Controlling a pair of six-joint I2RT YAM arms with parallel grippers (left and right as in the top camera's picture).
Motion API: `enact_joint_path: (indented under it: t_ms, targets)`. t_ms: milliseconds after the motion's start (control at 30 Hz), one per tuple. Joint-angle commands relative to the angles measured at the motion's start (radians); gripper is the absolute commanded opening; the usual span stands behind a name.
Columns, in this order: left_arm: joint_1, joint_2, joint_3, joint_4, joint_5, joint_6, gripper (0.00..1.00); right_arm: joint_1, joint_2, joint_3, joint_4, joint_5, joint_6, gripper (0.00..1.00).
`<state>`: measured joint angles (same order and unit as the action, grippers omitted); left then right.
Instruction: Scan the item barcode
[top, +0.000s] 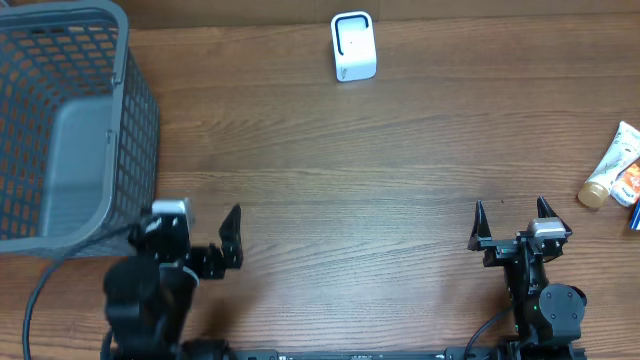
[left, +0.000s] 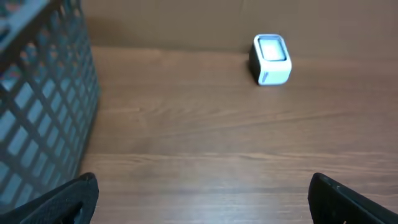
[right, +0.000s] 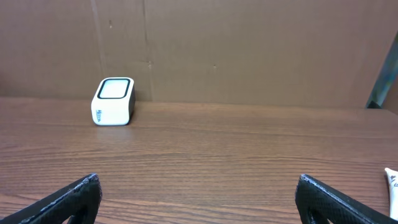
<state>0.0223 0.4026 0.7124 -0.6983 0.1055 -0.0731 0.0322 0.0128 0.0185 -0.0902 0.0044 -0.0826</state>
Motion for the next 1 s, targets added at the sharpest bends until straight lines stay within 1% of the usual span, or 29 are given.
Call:
enact_joint_path:
  t_ms: [0, 167, 500, 667, 800, 967]
  targets:
    - [0.006, -0.058, -0.035, 0.002, 0.016, 0.027, 1.0, -0.005, -0.01, -0.01, 0.006, 0.002, -0.004, 1.0]
    - [0.011, -0.127, -0.126, 0.027, 0.006, 0.056, 1.0, -0.005, -0.01, -0.01, 0.006, 0.002, -0.004, 1.0]
    - [0.011, -0.351, -0.425, 0.266, 0.025, 0.058, 1.0, -0.005, -0.01, -0.01, 0.006, 0.002, -0.004, 1.0]
    - [0.011, -0.395, -0.51, 0.368, 0.026, 0.056, 1.0, -0.005, -0.01, -0.01, 0.006, 0.002, -0.004, 1.0]
    - [0.011, -0.399, -0.577, 0.439, 0.025, 0.027, 1.0, -0.005, -0.01, -0.01, 0.006, 0.002, -0.004, 1.0]
    - [0.011, -0.399, -0.658, 0.592, 0.026, -0.014, 1.0, -0.005, -0.01, -0.01, 0.006, 0.002, -0.004, 1.0]
